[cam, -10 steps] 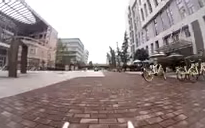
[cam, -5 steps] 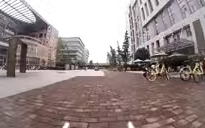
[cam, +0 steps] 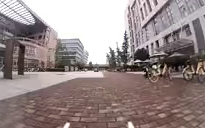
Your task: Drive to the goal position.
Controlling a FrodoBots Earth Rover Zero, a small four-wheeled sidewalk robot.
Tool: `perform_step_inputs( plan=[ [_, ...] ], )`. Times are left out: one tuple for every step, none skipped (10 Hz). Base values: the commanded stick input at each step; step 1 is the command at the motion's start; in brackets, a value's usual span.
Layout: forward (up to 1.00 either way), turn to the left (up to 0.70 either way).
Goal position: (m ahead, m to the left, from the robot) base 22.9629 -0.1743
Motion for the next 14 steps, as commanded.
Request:
perform_step_inputs(
  plan=[
    [0.45, 0.0],
    [0.45, 0.0],
    [0.45, 0.0],
    [0.45, 0.0],
    [0.45, 0.0],
    [0.45, 0.0],
    [0.45, 0.0],
    [0.45, 0.0],
    [0.45, 0.0],
    [0.45, 0.0],
    [0.45, 0.0],
    [0.45, 0.0],
    [0.45, 0.0],
    [0.45, 0.0]
  ],
)
